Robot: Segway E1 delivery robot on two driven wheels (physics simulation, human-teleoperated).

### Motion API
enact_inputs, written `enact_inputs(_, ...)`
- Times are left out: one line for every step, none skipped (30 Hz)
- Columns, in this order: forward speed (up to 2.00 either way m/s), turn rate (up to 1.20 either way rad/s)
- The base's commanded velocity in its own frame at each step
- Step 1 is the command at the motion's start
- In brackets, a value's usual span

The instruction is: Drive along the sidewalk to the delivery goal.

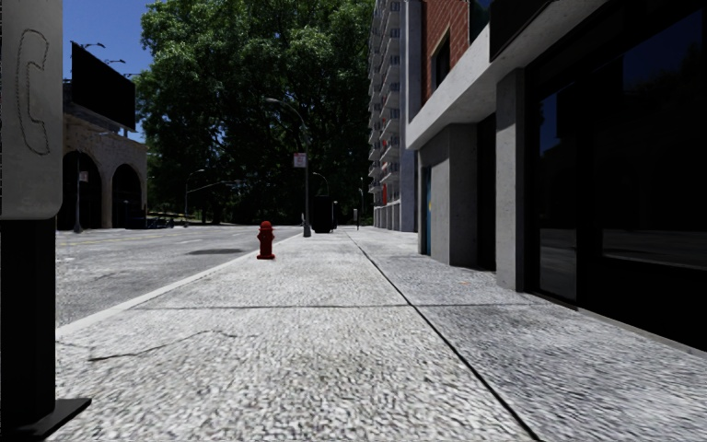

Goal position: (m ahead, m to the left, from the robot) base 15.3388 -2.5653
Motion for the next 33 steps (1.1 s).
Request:
enact_inputs(2.0,0.0)
enact_inputs(2.0,0.0)
enact_inputs(2.0,0.0)
enact_inputs(2.0,0.0)
enact_inputs(2.0,0.0)
enact_inputs(2.0,0.0)
enact_inputs(2.0,0.0)
enact_inputs(2.0,0.0)
enact_inputs(2.0,0.0)
enact_inputs(2.0,0.0)
enact_inputs(2.0,0.0)
enact_inputs(2.0,0.0)
enact_inputs(2.0,0.0)
enact_inputs(2.0,0.0)
enact_inputs(2.0,0.0)
enact_inputs(2.0,0.0)
enact_inputs(2.0,0.0)
enact_inputs(2.0,0.0)
enact_inputs(2.0,0.0)
enact_inputs(2.0,0.0)
enact_inputs(2.0,0.0)
enact_inputs(2.0,0.0)
enact_inputs(2.0,0.0)
enact_inputs(2.0,0.0)
enact_inputs(2.0,0.0)
enact_inputs(2.0,0.0)
enact_inputs(2.0,0.0)
enact_inputs(2.0,0.0)
enact_inputs(2.0,0.0)
enact_inputs(2.0,0.0)
enact_inputs(2.0,0.0)
enact_inputs(2.0,0.0)
enact_inputs(2.0,0.0)
